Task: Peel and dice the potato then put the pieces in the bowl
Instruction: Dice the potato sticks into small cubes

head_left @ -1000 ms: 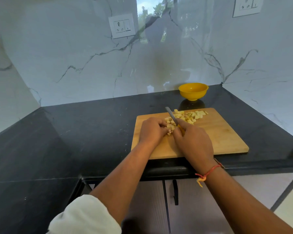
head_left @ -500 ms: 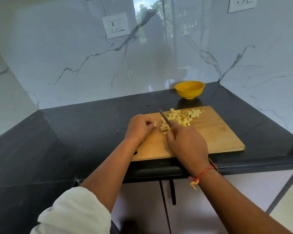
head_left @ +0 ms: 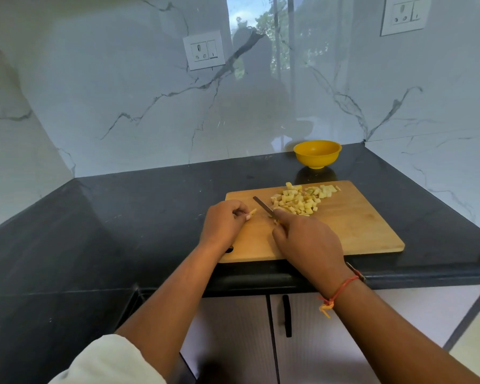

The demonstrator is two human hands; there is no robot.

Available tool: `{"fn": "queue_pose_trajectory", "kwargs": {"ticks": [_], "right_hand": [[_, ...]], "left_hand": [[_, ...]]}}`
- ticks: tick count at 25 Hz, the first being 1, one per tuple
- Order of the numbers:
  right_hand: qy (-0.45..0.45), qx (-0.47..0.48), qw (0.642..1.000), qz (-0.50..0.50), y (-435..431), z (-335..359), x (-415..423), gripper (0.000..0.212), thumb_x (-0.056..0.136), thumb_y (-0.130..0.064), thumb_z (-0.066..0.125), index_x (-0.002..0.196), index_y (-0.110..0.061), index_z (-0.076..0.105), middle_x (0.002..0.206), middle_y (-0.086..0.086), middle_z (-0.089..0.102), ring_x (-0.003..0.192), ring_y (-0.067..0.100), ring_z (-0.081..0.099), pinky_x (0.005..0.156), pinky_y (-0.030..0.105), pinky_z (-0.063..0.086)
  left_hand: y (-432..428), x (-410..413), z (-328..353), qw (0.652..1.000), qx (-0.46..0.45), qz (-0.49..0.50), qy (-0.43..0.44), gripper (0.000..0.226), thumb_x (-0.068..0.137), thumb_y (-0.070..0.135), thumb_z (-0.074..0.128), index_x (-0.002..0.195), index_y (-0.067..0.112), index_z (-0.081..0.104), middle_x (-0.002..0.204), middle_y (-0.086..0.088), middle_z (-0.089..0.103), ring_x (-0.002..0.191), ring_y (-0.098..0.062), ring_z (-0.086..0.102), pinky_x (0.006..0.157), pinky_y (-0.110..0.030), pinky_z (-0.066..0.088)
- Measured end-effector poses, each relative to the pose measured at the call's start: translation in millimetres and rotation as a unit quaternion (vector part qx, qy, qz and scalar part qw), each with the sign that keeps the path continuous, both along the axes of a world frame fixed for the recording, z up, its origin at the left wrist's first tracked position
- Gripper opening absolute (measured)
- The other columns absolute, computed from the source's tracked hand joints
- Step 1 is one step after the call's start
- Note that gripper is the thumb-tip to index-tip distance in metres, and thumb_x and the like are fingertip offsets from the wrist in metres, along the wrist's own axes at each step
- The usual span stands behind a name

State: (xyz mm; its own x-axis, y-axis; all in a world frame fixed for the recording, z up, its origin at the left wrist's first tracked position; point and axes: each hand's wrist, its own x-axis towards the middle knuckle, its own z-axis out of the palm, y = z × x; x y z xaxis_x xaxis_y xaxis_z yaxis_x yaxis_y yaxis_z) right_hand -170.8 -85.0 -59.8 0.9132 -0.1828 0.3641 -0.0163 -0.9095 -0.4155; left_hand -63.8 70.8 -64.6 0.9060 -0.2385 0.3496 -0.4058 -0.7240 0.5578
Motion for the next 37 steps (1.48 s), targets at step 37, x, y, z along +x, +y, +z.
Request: {"fn": "queue_pose_trajectory", "kwargs": {"ticks": [37], "right_hand": [[0.07, -0.072, 0.995, 0.025, 17, 11, 5, 0.043, 0.103, -0.033, 0.039, 0.146, -0.038, 0.046, 0.077, -0.009, 0.054, 0.072, 0.01, 0.057, 0.068, 0.031, 0.055]], "left_hand": [[0, 3, -10, 0.999, -0.048, 0.004, -0.024, 0.011, 0.092, 0.021, 0.069, 0.099, 0.021, 0.078, 0.095, 0.008, 0.073, 0.083, -0.003, 0.059, 0.099, -0.039, 0.05]]}}
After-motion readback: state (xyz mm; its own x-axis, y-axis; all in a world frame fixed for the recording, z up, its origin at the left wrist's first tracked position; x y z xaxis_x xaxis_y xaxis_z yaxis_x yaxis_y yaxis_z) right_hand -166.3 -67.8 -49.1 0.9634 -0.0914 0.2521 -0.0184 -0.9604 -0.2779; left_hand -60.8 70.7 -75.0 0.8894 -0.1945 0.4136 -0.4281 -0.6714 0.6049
